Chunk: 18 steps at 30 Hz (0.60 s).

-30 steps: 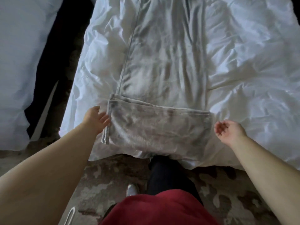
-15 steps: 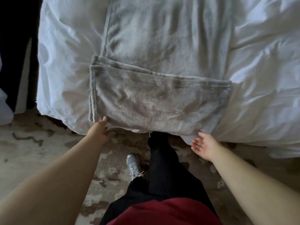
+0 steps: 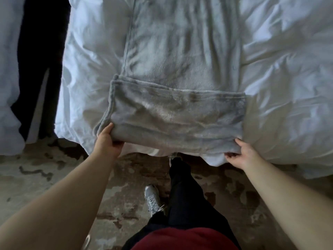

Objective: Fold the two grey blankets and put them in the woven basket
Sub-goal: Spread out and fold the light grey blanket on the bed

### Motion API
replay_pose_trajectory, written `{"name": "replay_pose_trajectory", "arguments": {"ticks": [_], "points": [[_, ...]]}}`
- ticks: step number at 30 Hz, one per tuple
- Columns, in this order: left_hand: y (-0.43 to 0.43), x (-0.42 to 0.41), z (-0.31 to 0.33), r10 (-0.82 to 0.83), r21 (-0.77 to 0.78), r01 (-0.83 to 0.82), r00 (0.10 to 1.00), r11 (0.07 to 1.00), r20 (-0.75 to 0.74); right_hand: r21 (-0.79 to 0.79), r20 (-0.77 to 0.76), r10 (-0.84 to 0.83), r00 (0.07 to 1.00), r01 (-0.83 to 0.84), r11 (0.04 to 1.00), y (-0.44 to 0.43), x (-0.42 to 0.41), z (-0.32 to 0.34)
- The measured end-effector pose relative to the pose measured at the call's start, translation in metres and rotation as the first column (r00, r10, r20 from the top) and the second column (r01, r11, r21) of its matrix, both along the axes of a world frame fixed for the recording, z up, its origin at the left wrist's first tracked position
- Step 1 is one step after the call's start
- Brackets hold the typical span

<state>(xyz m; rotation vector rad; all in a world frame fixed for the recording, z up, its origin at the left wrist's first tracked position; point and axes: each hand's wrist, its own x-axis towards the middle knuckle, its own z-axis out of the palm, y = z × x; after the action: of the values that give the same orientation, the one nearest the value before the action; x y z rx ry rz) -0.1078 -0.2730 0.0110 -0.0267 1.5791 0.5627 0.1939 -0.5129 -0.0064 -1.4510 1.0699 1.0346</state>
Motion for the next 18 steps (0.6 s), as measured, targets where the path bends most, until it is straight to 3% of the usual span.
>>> {"name": "replay_pose_trajectory", "arguments": {"ticks": [5,9,12,15,18], "points": [[0.043,0.020,0.098,-0.073,0.218,0.060,0.996,0.974,0.048,0.123,0.312,0.044,0.949,-0.087,0.989,0.024,0.034,0.097],[0.073,0.041,0.196,-0.107,0.482,0.030,0.985,0.875,0.133,0.295,0.589,-0.074,0.804,-0.129,0.947,0.047,0.072,0.209],[0.072,0.041,0.244,-0.071,0.567,-0.039,0.983,0.823,0.170,0.400,0.680,-0.193,0.707,-0.137,0.906,0.043,0.071,0.266],[0.052,0.022,0.256,-0.043,0.564,-0.036,0.991,0.825,0.127,0.391,0.692,-0.178,0.699,-0.155,0.907,0.022,0.046,0.266],[0.023,-0.009,0.241,-0.063,0.498,0.020,0.995,0.867,0.071,0.275,0.664,-0.112,0.739,-0.102,0.956,-0.012,0.017,0.231]]}}
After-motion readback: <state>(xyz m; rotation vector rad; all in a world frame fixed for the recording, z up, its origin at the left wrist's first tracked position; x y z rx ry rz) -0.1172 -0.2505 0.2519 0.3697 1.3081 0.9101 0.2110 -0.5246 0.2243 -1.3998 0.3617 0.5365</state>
